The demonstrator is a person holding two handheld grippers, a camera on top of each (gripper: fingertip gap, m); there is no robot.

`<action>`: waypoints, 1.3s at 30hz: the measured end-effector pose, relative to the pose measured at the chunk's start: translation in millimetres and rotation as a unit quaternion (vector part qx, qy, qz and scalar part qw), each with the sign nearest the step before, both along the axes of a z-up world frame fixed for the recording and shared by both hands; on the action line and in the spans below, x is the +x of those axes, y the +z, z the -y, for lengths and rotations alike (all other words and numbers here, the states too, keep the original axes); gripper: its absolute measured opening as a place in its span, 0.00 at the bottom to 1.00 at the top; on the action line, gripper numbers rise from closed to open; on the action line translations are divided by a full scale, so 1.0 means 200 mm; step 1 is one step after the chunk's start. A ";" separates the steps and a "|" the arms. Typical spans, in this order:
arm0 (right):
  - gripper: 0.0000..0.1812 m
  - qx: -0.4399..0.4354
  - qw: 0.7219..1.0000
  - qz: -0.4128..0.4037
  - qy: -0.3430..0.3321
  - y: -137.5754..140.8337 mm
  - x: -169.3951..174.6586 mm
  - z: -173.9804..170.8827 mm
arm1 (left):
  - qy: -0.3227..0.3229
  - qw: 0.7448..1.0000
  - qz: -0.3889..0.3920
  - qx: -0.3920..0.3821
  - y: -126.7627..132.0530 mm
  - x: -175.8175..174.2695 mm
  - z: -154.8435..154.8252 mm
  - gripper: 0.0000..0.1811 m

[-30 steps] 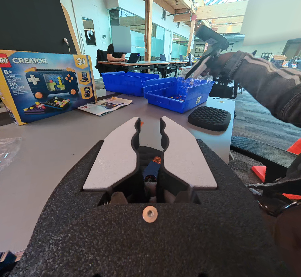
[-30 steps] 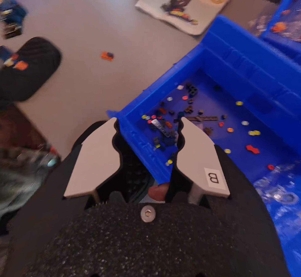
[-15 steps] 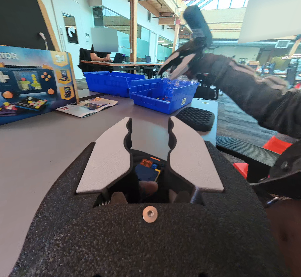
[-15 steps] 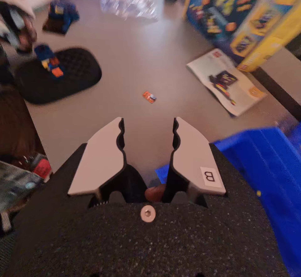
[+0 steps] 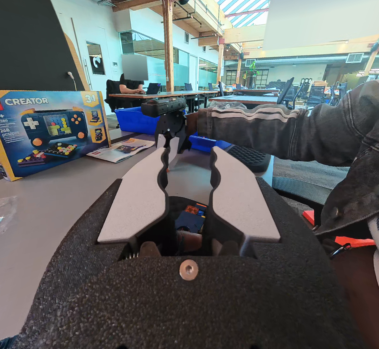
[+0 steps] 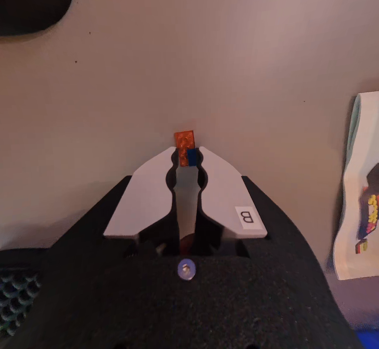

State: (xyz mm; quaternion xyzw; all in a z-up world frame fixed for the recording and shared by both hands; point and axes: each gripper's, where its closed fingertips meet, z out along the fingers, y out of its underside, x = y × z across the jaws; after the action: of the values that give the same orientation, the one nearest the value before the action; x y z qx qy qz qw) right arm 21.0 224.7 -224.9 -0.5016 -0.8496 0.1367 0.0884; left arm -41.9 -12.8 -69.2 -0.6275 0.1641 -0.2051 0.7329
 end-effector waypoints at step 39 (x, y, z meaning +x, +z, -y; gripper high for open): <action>0.10 -0.236 0.687 -0.670 -0.153 1.13 -0.19 1.30 | 0.164 0.950 -0.133 0.232 0.32 0.17 0.11 0.02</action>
State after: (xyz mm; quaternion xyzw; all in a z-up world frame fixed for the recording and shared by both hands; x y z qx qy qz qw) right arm -16.7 -34.3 0.6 -0.4034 -0.4155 0.6172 0.5327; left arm -8.9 -34.1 -5.2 -0.4802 0.1976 0.0468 0.8533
